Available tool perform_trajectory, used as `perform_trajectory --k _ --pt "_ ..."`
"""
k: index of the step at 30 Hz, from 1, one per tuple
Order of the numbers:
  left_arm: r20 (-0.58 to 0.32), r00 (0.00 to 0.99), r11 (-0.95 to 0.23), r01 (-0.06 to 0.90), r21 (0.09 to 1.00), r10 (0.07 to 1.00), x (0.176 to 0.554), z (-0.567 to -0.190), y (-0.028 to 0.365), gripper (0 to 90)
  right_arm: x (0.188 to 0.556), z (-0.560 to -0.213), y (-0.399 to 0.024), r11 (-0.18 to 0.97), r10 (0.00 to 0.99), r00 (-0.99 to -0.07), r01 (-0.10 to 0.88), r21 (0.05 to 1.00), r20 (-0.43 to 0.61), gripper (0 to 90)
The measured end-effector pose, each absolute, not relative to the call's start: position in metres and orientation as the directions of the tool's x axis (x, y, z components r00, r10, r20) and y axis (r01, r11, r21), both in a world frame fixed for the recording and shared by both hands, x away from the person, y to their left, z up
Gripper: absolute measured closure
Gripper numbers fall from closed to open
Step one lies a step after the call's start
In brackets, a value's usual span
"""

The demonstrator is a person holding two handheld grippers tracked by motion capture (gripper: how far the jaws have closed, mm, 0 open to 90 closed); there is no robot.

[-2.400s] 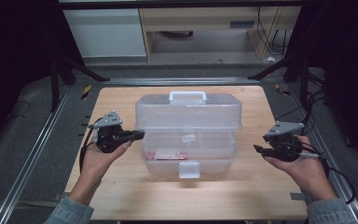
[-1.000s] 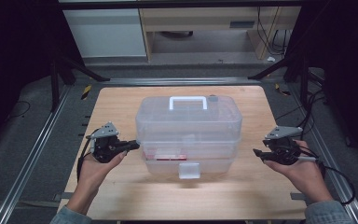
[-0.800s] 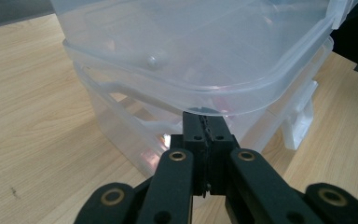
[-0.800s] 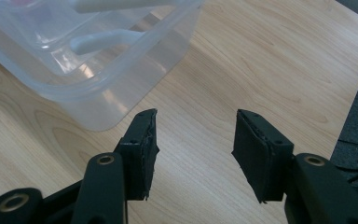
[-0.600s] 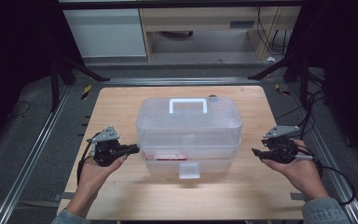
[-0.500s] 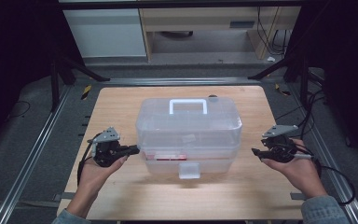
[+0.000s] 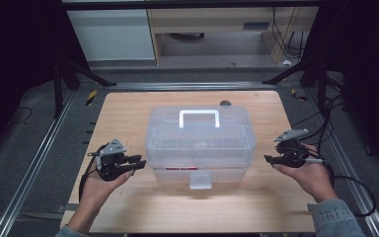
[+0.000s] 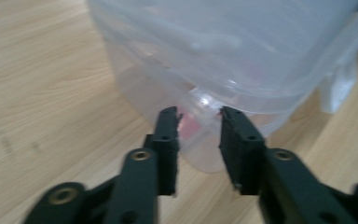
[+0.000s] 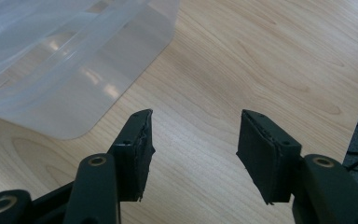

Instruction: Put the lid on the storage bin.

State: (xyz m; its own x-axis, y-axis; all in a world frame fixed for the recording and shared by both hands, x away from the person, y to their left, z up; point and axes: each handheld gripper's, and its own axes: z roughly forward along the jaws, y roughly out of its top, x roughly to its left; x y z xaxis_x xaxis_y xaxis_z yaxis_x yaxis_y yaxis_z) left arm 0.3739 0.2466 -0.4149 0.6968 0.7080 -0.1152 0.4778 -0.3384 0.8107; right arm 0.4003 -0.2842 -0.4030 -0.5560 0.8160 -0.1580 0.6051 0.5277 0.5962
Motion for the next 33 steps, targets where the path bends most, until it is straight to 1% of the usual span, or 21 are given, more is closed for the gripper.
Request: perform_trajectory --k 1,3,6,8,11,13,14,18,22,24,26,28,30,33 --pt "-0.12 0.685 -0.322 0.481 0.816 0.719 0.375 -0.413 0.251 55.9 0.401 -0.403 -0.284 0.524 0.818 -0.553 0.606 0.598 -0.157 44.3" --pt "-0.102 0.672 -0.324 0.478 0.816 0.734 0.378 -0.408 0.257 55.2 0.402 -0.403 -0.285 0.52 0.822 -0.547 0.609 0.599 -0.158 43.5" --pt "-0.07 0.656 -0.332 0.467 0.82 0.752 0.385 -0.402 0.261 45.8 0.405 -0.402 -0.286 0.511 0.829 -0.537 0.61 0.606 -0.158 40.8" --pt "-0.031 0.646 -0.351 0.453 0.819 0.762 0.392 -0.397 0.263 36.0 0.406 -0.402 -0.287 0.509 0.831 -0.532 0.609 0.609 -0.163 38.7" --pt "0.017 0.627 -0.378 0.448 0.81 0.778 0.406 -0.389 0.265 23.9 0.411 -0.401 -0.289 0.491 0.845 -0.51 0.615 0.617 -0.163 35.3" --pt "0.05 0.602 -0.396 0.458 0.796 0.797 0.416 -0.385 0.266 11.8 0.416 -0.399 -0.292 0.473 0.855 -0.494 0.616 0.629 -0.16 32.6" --pt "0.055 0.598 -0.401 0.464 0.79 0.8 0.42 -0.383 0.266 8.2 0.419 -0.399 -0.293 0.465 0.86 -0.486 0.618 0.634 -0.157 31.8" --pt "0.063 0.591 -0.422 0.492 0.761 0.804 0.442 -0.385 0.269 2.7 0.429 -0.397 -0.297 0.427 0.879 -0.455 0.624 0.655 -0.14 28.0" --pt "0.067 0.574 -0.428 0.522 0.738 0.816 0.457 -0.395 0.269 3.0 0.443 -0.401 -0.302 0.385 0.901 -0.416 0.637 0.667 -0.123 22.3" --pt "0.063 0.569 -0.428 0.537 0.727 0.82 0.466 -0.405 0.269 3.1 0.45 -0.405 -0.303 0.37 0.91 -0.399 0.655 0.659 -0.115 20.8" --pt "0.056 0.566 -0.428 0.552 0.715 0.822 0.472 -0.413 0.27 3.6 0.457 -0.41 -0.305 0.365 0.914 -0.389 0.666 0.651 -0.113 16.9" --pt "0.043 0.555 -0.417 0.569 0.708 0.831 0.478 -0.421 0.271 3.6 0.463 -0.415 -0.307 0.355 0.916 -0.391 0.675 0.647 -0.095 16.5" --pt "0.046 0.542 -0.421 0.594 0.686 0.839 0.485 -0.43 0.272 4.3 0.471 -0.423 -0.309 0.345 0.917 -0.392 0.686 0.64 -0.075 18.0" --pt "0.042 0.541 -0.425 0.608 0.67 0.84 0.493 -0.441 0.274 4.5 0.48 -0.433 -0.309 0.356 0.915 -0.397 0.702 0.617 -0.076 19.8"
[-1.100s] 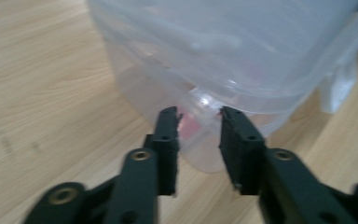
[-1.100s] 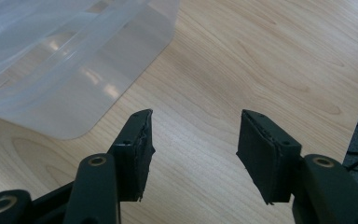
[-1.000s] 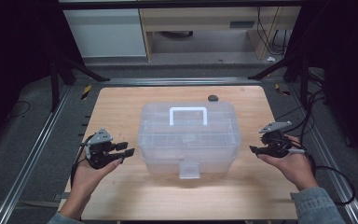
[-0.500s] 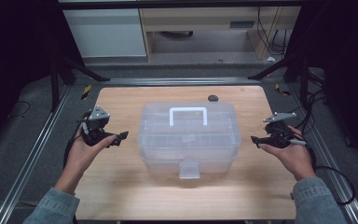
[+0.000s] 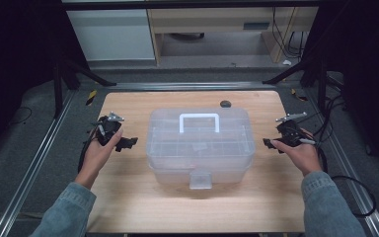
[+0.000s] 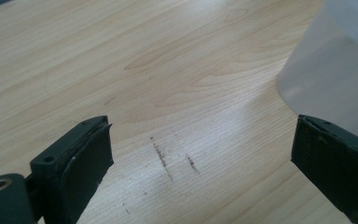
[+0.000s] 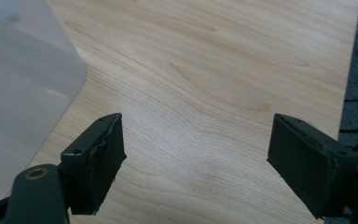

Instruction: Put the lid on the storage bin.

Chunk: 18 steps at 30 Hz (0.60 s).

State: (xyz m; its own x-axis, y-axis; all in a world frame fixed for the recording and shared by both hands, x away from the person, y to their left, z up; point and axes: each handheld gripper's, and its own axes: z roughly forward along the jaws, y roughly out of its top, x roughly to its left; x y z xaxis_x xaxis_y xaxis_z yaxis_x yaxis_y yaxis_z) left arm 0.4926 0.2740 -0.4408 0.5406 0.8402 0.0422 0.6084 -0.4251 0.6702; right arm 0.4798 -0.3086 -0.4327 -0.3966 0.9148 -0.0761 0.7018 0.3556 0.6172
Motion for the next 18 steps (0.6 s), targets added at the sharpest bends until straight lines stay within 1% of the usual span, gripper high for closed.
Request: perform_trajectory --k 4,12,18 --pt "0.055 0.533 -0.435 0.621 0.652 0.844 0.504 -0.457 0.275 4.3 0.492 -0.446 -0.308 0.353 0.918 -0.389 0.719 0.599 -0.075 20.2" --pt "0.045 0.502 -0.415 0.658 0.628 0.864 0.519 -0.479 0.274 4.3 0.511 -0.465 -0.312 0.285 0.943 -0.33 0.728 0.623 -0.046 18.8" --pt "0.024 0.496 -0.388 0.647 0.656 0.868 0.52 -0.495 0.274 4.9 0.517 -0.476 -0.312 0.238 0.958 -0.286 0.733 0.637 -0.029 15.4"
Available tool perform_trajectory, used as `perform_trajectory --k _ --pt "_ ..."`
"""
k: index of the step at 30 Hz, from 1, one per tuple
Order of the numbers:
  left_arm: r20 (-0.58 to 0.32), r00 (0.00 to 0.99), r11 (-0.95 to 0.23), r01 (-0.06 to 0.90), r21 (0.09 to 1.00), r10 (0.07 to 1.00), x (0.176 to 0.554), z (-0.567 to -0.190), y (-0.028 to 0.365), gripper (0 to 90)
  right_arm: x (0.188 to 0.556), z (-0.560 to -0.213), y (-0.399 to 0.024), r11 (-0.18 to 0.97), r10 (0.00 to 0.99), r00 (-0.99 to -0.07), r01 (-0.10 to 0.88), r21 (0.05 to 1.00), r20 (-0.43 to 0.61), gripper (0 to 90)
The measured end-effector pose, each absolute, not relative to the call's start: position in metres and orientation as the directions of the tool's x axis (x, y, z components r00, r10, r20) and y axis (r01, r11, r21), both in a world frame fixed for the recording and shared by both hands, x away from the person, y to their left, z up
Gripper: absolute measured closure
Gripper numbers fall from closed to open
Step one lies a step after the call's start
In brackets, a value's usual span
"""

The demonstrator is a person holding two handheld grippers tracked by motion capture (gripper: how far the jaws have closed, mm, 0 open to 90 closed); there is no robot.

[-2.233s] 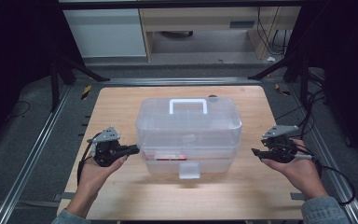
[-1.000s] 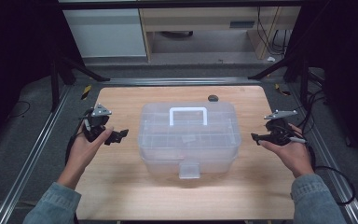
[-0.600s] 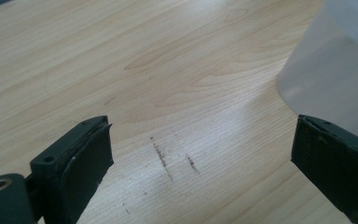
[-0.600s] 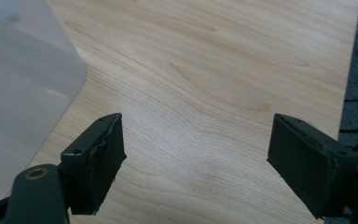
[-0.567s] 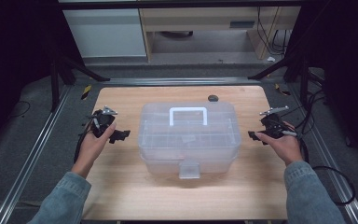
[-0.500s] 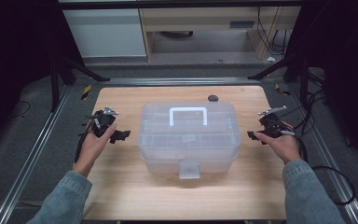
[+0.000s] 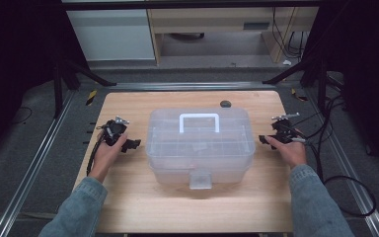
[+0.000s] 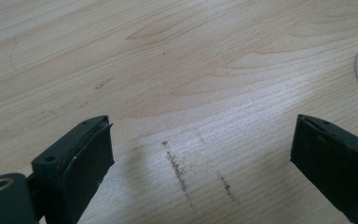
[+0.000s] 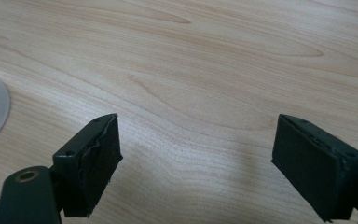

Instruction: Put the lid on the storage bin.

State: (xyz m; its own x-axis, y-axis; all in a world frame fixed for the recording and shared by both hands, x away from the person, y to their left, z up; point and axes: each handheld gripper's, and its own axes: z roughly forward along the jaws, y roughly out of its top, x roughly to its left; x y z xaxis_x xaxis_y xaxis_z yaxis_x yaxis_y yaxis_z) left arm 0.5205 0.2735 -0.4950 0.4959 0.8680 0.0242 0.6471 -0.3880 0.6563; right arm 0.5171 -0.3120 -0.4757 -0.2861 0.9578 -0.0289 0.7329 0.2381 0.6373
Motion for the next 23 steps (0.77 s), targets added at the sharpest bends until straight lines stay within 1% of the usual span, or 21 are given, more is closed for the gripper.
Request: perform_trajectory --k 3,7,8,14,17,18,19,20,21,23 --pt "0.021 0.484 -0.376 0.651 0.659 0.875 0.52 -0.501 0.274 4.9 0.518 -0.481 -0.308 0.243 0.956 -0.292 0.727 0.642 -0.031 14.4" --pt "-0.008 0.47 -0.346 0.661 0.666 0.883 0.52 -0.509 0.274 4.9 0.52 -0.487 -0.303 0.244 0.956 -0.291 0.718 0.652 -0.037 14.4" --pt "-0.008 0.47 -0.346 0.661 0.666 0.883 0.52 -0.509 0.274 3.7 0.52 -0.487 -0.303 0.244 0.956 -0.291 0.718 0.652 -0.037 14.4" --pt "-0.004 0.453 -0.312 0.618 0.721 0.891 0.518 -0.517 0.271 0.0 0.519 -0.499 -0.3 0.223 0.958 -0.285 0.676 0.702 -0.029 12.8" --pt "-0.004 0.447 -0.308 0.622 0.72 0.894 0.518 -0.517 0.27 0.0 0.518 -0.503 -0.3 0.206 0.962 -0.273 0.654 0.728 -0.027 9.0" --pt "-0.004 0.447 -0.308 0.622 0.72 0.894 0.518 -0.517 0.27 0.0 0.518 -0.503 -0.3 0.206 0.962 -0.273 0.654 0.728 -0.027 9.0" --pt "-0.005 0.442 -0.303 0.625 0.72 0.897 0.517 -0.517 0.27 0.0 0.517 -0.504 -0.301 0.205 0.962 -0.272 0.649 0.733 -0.028 6.4" --pt "-0.005 0.442 -0.303 0.625 0.72 0.897 0.517 -0.517 0.27 0.0 0.517 -0.504 -0.301 0.205 0.962 -0.272 0.649 0.733 -0.028 6.4" --pt "-0.006 0.432 -0.295 0.628 0.72 0.902 0.516 -0.517 0.269 0.0 0.519 -0.504 -0.301 0.197 0.965 -0.259 0.662 0.723 -0.026 1.7" --pt "-0.007 0.429 -0.293 0.629 0.72 0.903 0.516 -0.517 0.269 0.0 0.519 -0.505 -0.301 0.19 0.968 -0.25 0.666 0.721 -0.024 1.0"
